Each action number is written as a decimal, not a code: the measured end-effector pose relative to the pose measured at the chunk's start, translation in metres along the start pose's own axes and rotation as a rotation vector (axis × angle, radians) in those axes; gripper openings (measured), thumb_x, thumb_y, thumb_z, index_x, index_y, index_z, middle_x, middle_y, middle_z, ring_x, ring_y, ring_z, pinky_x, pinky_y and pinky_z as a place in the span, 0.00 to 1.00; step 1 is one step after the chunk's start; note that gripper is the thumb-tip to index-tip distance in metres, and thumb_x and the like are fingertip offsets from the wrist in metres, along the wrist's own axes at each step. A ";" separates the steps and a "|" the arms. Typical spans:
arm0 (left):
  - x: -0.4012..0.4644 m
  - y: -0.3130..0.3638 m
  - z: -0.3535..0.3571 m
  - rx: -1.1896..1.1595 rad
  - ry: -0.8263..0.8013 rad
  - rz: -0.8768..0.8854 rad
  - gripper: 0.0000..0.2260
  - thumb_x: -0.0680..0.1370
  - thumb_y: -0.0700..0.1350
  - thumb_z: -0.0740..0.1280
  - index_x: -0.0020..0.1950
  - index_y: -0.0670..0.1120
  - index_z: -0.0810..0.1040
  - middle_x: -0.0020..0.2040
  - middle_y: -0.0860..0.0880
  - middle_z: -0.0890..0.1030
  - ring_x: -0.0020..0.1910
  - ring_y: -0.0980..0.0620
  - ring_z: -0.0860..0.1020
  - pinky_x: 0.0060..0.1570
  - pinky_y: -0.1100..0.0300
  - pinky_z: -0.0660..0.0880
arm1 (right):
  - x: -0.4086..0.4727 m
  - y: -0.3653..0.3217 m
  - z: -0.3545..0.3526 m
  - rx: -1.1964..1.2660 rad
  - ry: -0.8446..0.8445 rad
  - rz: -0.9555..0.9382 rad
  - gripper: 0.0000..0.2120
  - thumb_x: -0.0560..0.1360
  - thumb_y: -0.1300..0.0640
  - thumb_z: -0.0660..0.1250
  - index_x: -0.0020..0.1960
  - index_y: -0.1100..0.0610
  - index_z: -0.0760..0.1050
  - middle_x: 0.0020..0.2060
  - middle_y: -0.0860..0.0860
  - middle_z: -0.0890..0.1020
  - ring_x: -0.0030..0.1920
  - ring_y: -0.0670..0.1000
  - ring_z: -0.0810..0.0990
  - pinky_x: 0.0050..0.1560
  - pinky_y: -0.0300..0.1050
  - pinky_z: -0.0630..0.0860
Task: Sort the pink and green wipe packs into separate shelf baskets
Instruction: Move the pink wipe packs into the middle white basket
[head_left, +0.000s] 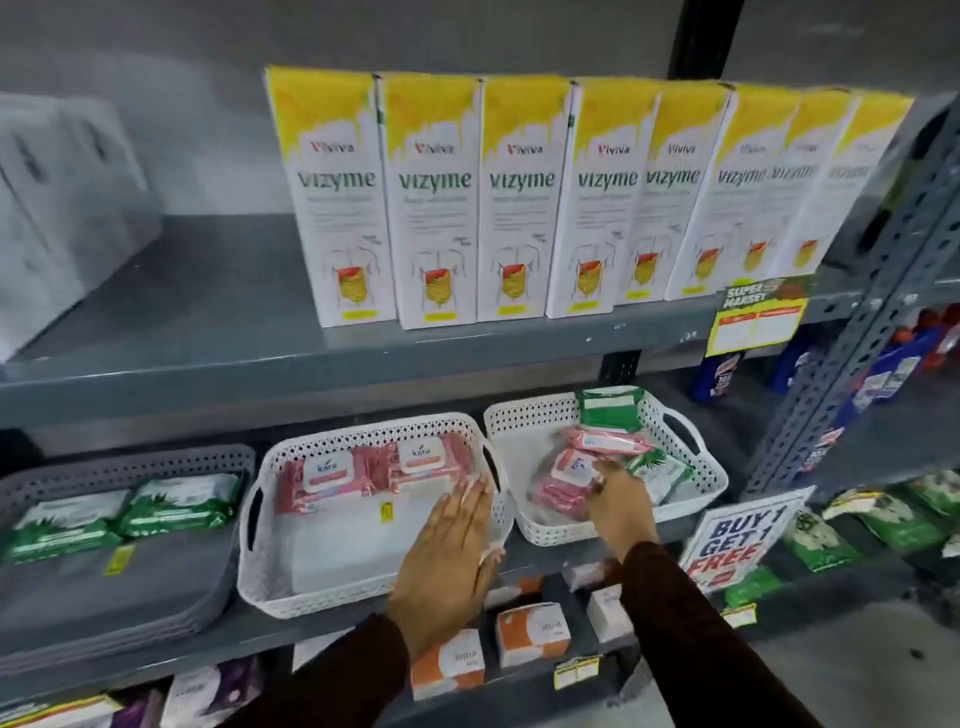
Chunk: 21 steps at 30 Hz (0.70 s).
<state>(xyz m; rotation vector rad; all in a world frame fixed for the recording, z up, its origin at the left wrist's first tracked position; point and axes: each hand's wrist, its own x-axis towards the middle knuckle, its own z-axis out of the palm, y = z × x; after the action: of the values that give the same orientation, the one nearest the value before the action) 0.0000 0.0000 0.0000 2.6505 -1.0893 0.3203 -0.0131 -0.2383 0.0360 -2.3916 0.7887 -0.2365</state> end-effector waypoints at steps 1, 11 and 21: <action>0.005 0.004 0.006 0.029 -0.017 -0.007 0.28 0.83 0.57 0.47 0.79 0.45 0.48 0.80 0.47 0.50 0.78 0.51 0.47 0.73 0.54 0.45 | 0.014 0.003 0.001 -0.022 -0.015 0.020 0.14 0.77 0.65 0.64 0.62 0.63 0.77 0.55 0.61 0.84 0.55 0.61 0.82 0.57 0.51 0.78; -0.001 0.021 0.032 0.107 -0.104 -0.173 0.27 0.82 0.58 0.47 0.77 0.44 0.58 0.77 0.46 0.60 0.77 0.46 0.57 0.72 0.50 0.52 | 0.072 0.004 0.032 -0.179 -0.146 0.102 0.47 0.60 0.20 0.56 0.57 0.59 0.79 0.56 0.58 0.81 0.54 0.59 0.80 0.52 0.47 0.77; -0.054 -0.017 0.011 0.127 -0.070 -0.286 0.28 0.82 0.55 0.50 0.79 0.43 0.55 0.79 0.48 0.54 0.79 0.48 0.49 0.73 0.50 0.51 | 0.045 -0.015 0.028 0.121 0.012 -0.052 0.38 0.62 0.40 0.77 0.61 0.63 0.70 0.57 0.59 0.73 0.54 0.60 0.76 0.48 0.49 0.75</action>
<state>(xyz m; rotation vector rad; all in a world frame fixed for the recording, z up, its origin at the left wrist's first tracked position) -0.0245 0.0436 -0.0292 2.9002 -0.7138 0.2474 0.0401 -0.2411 0.0219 -2.3009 0.6982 -0.3113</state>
